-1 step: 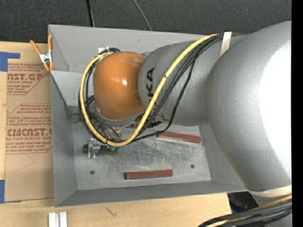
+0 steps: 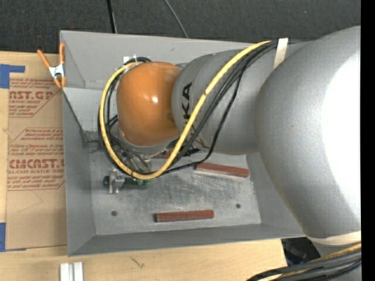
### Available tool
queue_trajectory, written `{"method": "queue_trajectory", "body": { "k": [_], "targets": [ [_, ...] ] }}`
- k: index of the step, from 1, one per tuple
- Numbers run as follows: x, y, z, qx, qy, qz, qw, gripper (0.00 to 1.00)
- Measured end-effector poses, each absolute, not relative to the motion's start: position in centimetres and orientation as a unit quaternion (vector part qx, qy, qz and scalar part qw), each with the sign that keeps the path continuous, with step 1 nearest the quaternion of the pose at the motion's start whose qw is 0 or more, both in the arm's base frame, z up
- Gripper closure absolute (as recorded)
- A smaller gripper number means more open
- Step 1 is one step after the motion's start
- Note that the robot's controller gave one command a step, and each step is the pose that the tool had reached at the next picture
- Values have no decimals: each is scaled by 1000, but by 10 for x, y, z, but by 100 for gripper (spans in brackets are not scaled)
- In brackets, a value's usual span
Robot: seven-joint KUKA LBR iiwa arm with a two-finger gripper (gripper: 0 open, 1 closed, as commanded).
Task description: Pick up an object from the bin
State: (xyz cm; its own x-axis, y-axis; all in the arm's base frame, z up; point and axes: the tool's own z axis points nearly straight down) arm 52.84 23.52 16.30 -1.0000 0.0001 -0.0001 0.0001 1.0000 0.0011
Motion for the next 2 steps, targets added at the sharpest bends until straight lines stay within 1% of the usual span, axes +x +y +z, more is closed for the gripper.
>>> {"method": "queue_trajectory", "body": {
  "k": [1, 2],
  "targets": [
    [528, 235, 163, 0, 1000, 1, 0, 100],
    [542, 234, 208, -12, 1000, 0, -1, 100]
  ]
}}
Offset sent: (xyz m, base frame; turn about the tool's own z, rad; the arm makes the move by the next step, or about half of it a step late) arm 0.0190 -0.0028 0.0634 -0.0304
